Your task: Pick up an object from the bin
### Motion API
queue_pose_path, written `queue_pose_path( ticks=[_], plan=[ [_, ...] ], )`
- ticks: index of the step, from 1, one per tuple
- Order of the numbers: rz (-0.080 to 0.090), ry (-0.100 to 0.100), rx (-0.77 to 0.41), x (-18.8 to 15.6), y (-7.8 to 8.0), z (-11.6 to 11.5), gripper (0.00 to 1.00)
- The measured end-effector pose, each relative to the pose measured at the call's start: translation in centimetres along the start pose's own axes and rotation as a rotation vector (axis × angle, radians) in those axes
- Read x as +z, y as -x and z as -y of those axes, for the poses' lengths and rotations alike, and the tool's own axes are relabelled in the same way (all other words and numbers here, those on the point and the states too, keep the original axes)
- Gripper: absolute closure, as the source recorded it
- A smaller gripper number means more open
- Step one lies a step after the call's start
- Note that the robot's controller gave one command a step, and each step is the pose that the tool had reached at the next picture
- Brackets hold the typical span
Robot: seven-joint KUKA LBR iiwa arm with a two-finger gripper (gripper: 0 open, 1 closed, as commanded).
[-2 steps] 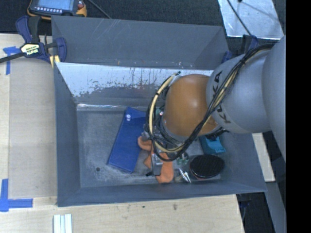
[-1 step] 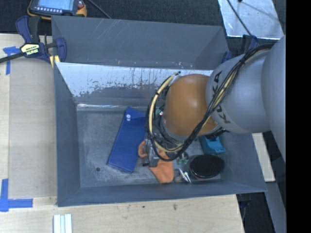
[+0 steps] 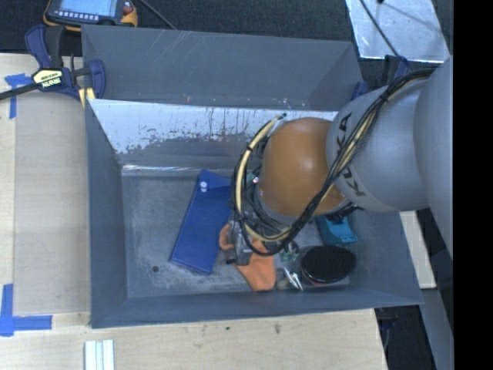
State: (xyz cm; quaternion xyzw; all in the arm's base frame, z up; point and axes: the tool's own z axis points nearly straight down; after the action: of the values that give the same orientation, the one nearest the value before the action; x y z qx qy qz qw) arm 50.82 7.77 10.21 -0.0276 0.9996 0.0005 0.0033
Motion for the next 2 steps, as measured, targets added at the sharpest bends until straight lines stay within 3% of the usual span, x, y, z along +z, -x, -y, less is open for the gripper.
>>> queue_pose_path(
  ticks=[1,2],
  plan=[
    [0.0,0.0,0.001,0.0,0.1,0.0,1.0],
    [-0.004,-0.001,-0.041,0.6,2.6,0.3,1.0]
  ],
)
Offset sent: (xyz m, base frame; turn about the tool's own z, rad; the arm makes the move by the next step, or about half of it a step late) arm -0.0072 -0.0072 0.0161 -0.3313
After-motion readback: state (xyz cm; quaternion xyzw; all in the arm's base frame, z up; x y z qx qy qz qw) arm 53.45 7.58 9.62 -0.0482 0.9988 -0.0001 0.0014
